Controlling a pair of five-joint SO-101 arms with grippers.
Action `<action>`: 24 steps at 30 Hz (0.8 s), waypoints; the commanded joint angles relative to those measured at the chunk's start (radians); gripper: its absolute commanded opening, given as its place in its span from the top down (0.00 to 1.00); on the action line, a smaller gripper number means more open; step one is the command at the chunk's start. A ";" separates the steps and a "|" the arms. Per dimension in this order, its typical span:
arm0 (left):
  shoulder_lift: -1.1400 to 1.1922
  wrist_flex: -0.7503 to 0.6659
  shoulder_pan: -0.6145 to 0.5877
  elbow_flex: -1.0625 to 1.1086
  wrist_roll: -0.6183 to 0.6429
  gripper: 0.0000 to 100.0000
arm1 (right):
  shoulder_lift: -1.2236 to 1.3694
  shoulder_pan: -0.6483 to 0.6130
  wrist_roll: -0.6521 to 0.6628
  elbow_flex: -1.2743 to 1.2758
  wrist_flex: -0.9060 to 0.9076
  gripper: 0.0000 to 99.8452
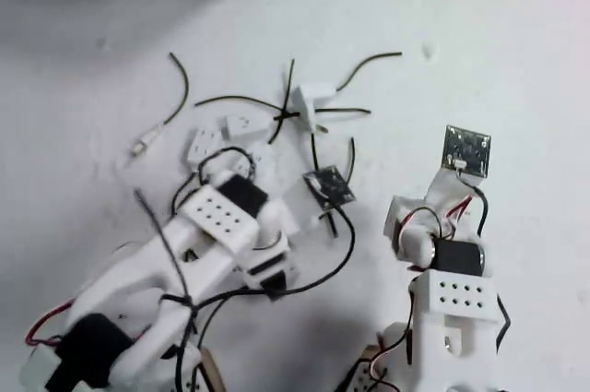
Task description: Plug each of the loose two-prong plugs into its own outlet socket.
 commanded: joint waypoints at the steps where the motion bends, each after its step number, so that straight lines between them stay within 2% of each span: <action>1: 0.065 -0.025 0.036 -0.040 0.035 0.69 | -0.012 0.013 -0.006 -0.008 -0.016 0.98; 5: 0.154 -0.089 0.033 -0.037 0.051 0.69 | -0.012 0.013 -0.005 -0.008 -0.015 0.98; 9: 0.216 -0.161 0.010 -0.037 0.137 0.69 | -0.012 0.013 -0.003 -0.008 -0.013 0.98; 12: 0.219 -0.203 -0.022 -0.037 0.138 0.77 | -0.012 0.013 -0.003 -0.008 -0.012 0.98; 17: 0.226 -0.212 -0.061 -0.035 -0.006 0.89 | -0.008 0.013 -0.003 -0.006 -0.012 0.98; 24: 0.222 -0.245 -0.196 -0.046 -0.026 0.90 | -0.004 0.008 -0.006 -0.006 -0.012 0.98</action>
